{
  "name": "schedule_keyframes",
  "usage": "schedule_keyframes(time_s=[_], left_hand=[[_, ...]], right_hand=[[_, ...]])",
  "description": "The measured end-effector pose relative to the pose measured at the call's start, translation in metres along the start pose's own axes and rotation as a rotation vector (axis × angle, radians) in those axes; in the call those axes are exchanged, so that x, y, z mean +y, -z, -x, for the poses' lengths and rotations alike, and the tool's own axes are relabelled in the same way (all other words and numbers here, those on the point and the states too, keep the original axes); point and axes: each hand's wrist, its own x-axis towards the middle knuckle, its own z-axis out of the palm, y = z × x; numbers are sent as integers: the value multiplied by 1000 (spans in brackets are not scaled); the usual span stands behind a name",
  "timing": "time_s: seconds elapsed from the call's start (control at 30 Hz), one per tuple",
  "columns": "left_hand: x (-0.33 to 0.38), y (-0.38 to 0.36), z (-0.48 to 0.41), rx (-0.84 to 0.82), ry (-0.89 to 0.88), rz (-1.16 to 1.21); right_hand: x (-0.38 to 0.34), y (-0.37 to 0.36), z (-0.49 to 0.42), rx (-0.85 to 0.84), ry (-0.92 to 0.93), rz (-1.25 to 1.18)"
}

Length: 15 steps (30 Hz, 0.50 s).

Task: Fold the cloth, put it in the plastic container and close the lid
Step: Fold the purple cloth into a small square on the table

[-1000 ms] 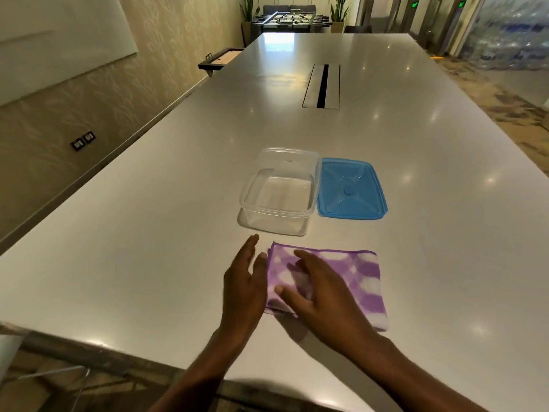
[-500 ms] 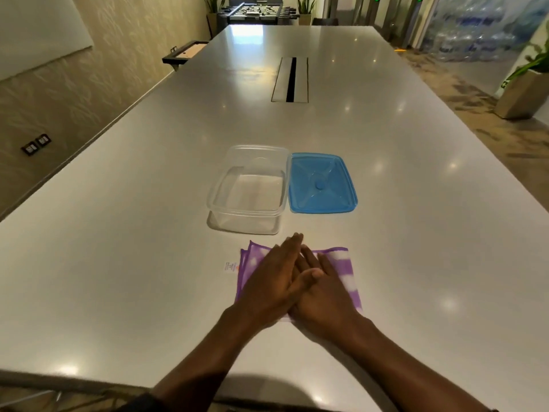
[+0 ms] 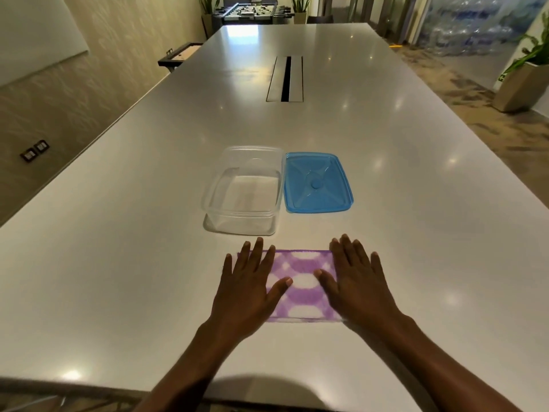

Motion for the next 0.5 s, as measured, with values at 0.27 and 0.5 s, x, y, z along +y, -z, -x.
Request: schedule_keyframes(time_s=[0.27,0.5], left_hand=[[5,3,13,197,-153,127],[12,-16,16,143,-153,111]], right_hand=[[6,24,36,247,-248,-241],[0,31,29,66,-253,-309]])
